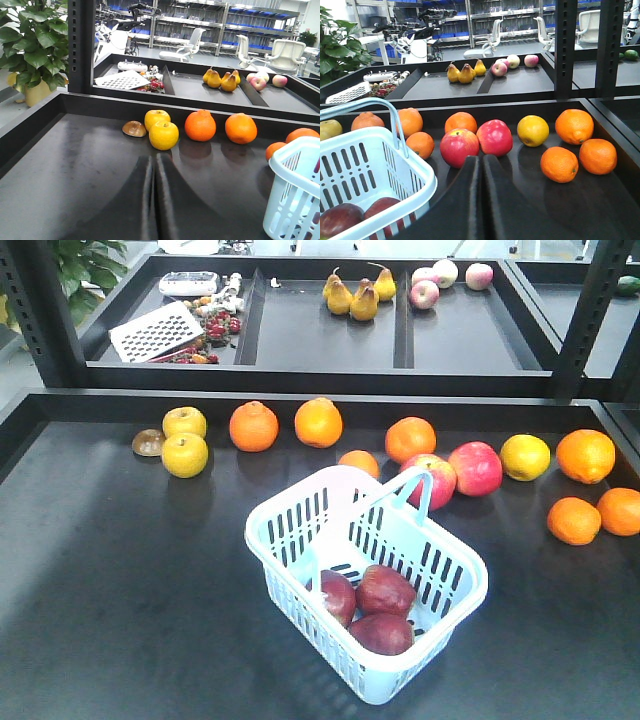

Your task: Pick three apples into basket with both arms

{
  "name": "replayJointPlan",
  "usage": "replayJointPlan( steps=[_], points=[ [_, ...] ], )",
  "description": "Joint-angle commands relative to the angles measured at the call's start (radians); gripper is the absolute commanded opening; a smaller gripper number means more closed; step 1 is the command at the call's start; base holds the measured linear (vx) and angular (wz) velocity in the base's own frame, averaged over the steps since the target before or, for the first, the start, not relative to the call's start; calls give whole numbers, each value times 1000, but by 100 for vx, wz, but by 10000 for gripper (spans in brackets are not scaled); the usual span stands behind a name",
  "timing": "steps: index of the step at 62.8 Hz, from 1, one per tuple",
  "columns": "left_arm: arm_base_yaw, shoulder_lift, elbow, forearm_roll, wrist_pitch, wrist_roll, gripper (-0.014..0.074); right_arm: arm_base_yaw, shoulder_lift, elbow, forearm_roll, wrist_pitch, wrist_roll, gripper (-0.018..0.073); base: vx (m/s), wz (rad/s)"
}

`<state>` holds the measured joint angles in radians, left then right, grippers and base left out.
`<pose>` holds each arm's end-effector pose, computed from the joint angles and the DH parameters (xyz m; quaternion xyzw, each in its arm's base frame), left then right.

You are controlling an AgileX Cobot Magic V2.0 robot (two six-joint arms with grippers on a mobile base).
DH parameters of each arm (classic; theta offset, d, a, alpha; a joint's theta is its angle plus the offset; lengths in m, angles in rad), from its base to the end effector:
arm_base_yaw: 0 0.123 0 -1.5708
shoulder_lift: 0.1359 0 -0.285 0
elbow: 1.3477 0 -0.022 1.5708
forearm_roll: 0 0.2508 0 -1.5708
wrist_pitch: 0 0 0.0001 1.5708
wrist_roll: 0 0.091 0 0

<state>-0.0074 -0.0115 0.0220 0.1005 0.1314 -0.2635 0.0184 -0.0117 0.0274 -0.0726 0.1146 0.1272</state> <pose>0.0564 0.0008 0.1945 -0.0612 0.7234 -0.0541 0.6856 0.0567 0.0003 0.1942 0.0161 0.7219 0.0224 0.6914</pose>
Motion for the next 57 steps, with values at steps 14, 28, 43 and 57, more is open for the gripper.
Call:
replayJointPlan(
  steps=[14, 28, 43, 57],
  points=[
    [2, -16, 9, 0, -68, 2, -6, -7, -14, 14, -12, -80, -4, -4, 0, 0],
    [2, -16, 9, 0, -68, 2, -6, -7, -14, 14, -12, -80, -4, -4, 0, 0],
    [2, -16, 9, 0, -68, 2, -6, -7, -14, 14, -12, -80, -4, -4, 0, 0],
    [2, -16, 9, 0, -68, 2, -6, -7, -14, 14, -12, -80, -4, -4, 0, 0]
  ],
)
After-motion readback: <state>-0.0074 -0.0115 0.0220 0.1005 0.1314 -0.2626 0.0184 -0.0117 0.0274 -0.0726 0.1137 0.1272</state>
